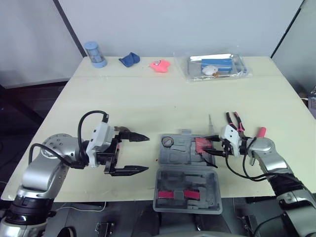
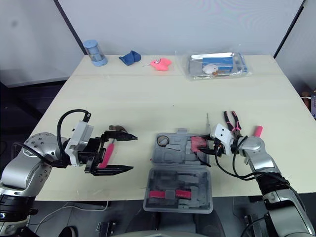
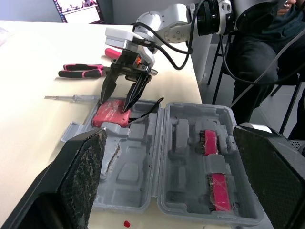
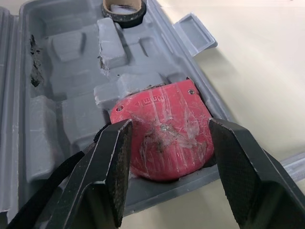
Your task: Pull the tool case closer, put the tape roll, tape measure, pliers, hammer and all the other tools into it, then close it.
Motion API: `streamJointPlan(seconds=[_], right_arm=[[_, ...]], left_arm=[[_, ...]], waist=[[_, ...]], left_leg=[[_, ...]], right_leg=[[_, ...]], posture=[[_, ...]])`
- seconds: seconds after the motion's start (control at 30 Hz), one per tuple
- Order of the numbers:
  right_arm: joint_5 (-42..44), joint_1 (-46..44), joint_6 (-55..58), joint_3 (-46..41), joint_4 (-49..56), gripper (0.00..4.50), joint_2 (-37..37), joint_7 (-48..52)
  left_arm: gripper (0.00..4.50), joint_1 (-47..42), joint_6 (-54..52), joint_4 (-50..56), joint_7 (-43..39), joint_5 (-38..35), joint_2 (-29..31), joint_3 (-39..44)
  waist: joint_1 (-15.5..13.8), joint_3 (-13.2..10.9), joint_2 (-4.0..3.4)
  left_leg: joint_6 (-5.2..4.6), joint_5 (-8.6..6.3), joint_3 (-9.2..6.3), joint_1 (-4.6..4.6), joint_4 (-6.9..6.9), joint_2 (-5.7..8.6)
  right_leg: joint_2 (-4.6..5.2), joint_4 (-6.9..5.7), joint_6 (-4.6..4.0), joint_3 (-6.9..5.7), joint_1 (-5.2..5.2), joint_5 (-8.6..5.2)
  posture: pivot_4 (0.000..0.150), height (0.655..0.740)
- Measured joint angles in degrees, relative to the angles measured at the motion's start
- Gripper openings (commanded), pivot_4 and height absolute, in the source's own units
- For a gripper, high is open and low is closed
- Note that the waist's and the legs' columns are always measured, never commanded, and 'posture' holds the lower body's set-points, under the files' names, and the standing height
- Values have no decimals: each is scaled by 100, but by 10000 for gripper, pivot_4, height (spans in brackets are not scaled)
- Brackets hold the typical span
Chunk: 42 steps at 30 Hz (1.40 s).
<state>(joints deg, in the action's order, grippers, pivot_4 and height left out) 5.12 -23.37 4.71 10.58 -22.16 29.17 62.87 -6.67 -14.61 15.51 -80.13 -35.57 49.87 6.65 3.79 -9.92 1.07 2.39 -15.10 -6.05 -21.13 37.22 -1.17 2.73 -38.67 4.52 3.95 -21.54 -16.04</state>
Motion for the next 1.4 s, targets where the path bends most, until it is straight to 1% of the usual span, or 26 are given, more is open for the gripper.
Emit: streamJointPlan(seconds=[0.17,0.33,0.47,0.57,0.63,0.73,0.8,0.87,0.97,1.07,1.1,1.13,1.23,1.27,1.3,1.33,1.4], right_arm=[[3,20,371,5,133,26320,4,-70],[131,256,-20,-177,216,26320,-134,-285],[356,657,-490,-415,393,26320,-198,-366],[597,1003,-511,-571,871,26320,-124,-333],[827,1176,-497,-836,1290,26320,-29,-367],[1025,1290,-475,-1081,1631,26320,28,-453],[1288,1620,-453,-1407,2045,26320,152,-524],[1528,2019,-388,-1869,2230,26320,289,-628],[1748,2514,-367,-2502,2238,26320,467,-770],[1948,3057,-438,-3199,2128,26320,597,-842],[1950,3073,-442,-3217,2119,26320,599,-844],[2014,3355,-520,-3529,1992,26320,614,-848],[2085,3598,-591,-3799,1816,34210,612,-873],[2122,3710,-626,-3935,1715,38919,612,-890],[2182,3905,-682,-4226,1439,42363,610,-942],[2194,4009,-716,-4369,1265,43986,609,-967],[2230,4125,-746,-4531,1057,43986,599,-974]], left_arm=[[45000,23,32,-10,-6,14,0,0],[45000,123,50,-71,49,44,-24,18],[45000,275,43,-180,274,-14,-193,303],[45000,457,36,-322,504,-64,-314,576],[45000,589,11,-394,676,-69,-394,744],[45000,720,10,-409,785,-72,-437,887],[45000,986,18,-503,932,-67,-472,1151],[45000,1256,30,-627,1081,-62,-536,1431],[45000,1534,53,-847,1268,-60,-631,1791],[45000,1807,151,-1209,1440,-49,-719,2177],[45000,1819,153,-1219,1442,-48,-722,2192],[45000,1916,263,-1456,1517,-39,-783,2381],[45000,1986,411,-1770,1548,14,-845,2497],[45000,2045,475,-1924,1557,51,-866,2552],[45000,2131,599,-2289,1573,98,-942,2658],[45000,2194,653,-2494,1608,147,-972,2699],[45000,2251,753,-2776,1665,209,-1012,2730]], waist=[[-26,43,32],[-35,44,33],[-38,21,-3],[-39,-4,-38],[-35,-11,-44],[-39,-12,-45],[-52,-15,-49],[-71,-16,-49],[-138,-16,-49],[-144,-16,-49],[-144,-16,-49],[-141,-16,-49],[-135,-14,-56],[-134,-14,-56],[-134,-14,-55],[-135,-14,-54],[-132,-14,-53]], left_leg=[[0,0,1,11,-7,-1],[0,0,1,8,-10,-2],[0,0,2,-6,-11,-2],[0,0,2,-21,-10,-2],[0,0,1,-21,-9,-2],[0,0,1,-21,-10,-2],[0,-1,0,-23,-17,-2],[0,-1,-1,-30,-17,-2],[0,-1,-1,-34,-15,-2],[0,-1,0,-34,-15,-2],[0,-1,0,-34,-15,-2],[0,-1,1,-34,-16,-2],[0,-1,4,-34,-16,-3],[0,-1,4,-34,-19,-3],[0,-1,6,-36,-26,-3],[0,-1,6,-37,-28,-3],[0,-1,6,-37,-28,-3]], right_leg=[[0,8,-2,0,9,-1],[0,10,-1,0,7,-1],[1,12,-1,1,-4,-1],[2,12,-1,1,-17,-1],[2,11,-1,1,-17,-1],[2,12,-1,0,-17,-1],[2,21,-1,0,-17,-1],[3,29,0,-2,-18,-1],[4,35,0,-4,-17,0],[4,37,0,-5,-17,-1],[4,37,0,-5,-17,-1],[3,41,0,-4,-16,-1],[3,47,0,-3,-16,-2],[3,53,0,-3,-16,-2],[3,62,0,-3,-16,-1],[4,66,0,-3,-16,-1],[3,67,0,-3,-16,-1]], posture=[[1500,7400],[1500,7400],[1500,7400],[1500,7400],[1500,7400],[1500,7400],[1500,7400],[1500,7400],[1500,7400],[1500,7400],[1500,7400],[1500,7400],[1500,7400],[1500,7400],[1500,7400],[1500,7400],[1500,7400]])
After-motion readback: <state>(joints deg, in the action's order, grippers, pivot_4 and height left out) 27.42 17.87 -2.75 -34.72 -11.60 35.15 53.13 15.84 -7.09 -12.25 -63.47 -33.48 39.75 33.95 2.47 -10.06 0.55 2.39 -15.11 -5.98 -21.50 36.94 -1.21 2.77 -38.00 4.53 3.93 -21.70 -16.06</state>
